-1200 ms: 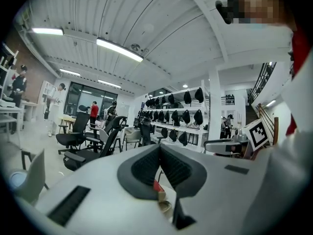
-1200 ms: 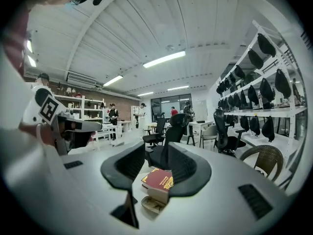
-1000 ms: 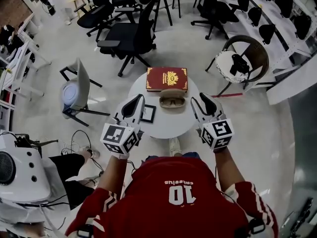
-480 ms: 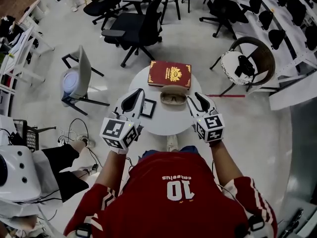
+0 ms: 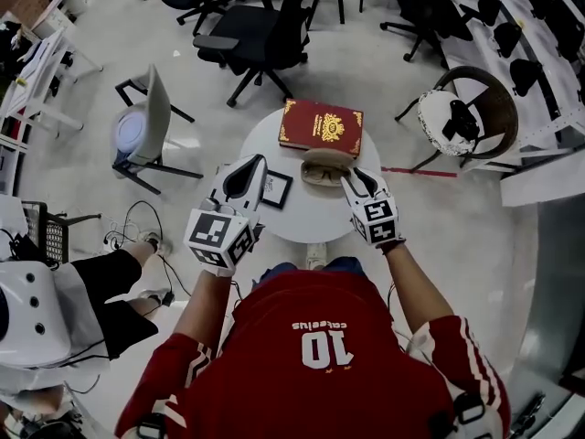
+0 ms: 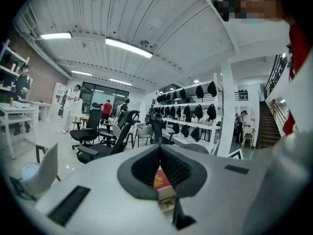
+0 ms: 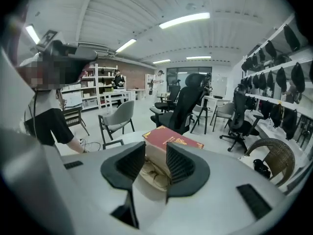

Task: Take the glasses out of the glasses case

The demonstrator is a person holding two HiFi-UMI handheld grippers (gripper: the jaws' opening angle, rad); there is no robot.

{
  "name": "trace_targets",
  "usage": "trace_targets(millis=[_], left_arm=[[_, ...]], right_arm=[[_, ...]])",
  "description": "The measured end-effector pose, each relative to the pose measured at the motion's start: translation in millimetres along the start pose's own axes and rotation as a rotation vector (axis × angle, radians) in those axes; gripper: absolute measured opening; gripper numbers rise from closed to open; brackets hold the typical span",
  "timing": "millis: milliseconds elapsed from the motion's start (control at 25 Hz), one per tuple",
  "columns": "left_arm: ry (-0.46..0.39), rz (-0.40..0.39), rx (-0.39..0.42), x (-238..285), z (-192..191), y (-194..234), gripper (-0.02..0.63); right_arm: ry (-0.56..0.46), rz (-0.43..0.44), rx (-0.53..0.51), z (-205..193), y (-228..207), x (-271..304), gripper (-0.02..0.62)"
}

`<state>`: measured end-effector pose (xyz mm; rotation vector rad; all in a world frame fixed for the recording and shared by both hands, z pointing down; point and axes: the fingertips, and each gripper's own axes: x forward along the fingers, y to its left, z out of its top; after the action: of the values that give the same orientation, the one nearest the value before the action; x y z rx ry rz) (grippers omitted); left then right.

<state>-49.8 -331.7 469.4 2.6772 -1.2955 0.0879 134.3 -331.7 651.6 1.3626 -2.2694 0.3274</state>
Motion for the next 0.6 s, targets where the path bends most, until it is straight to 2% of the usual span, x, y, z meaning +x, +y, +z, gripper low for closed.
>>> trace_targets(millis=[80, 360, 600], left_arm=[[0.01, 0.003, 0.015, 0, -6, -1, 0.009], [0.04, 0.019, -0.016, 4, -27, 1, 0.009], [0.063, 0.039, -0.011, 7, -38, 6, 0.009]], right_arm=[[0.033, 0.02, -0.019, -13, 2, 14, 0.137], [0.162, 0.075, -0.088, -57, 3, 62, 0.137], [0.244, 0.092, -0.17, -81, -3, 101, 0.137]])
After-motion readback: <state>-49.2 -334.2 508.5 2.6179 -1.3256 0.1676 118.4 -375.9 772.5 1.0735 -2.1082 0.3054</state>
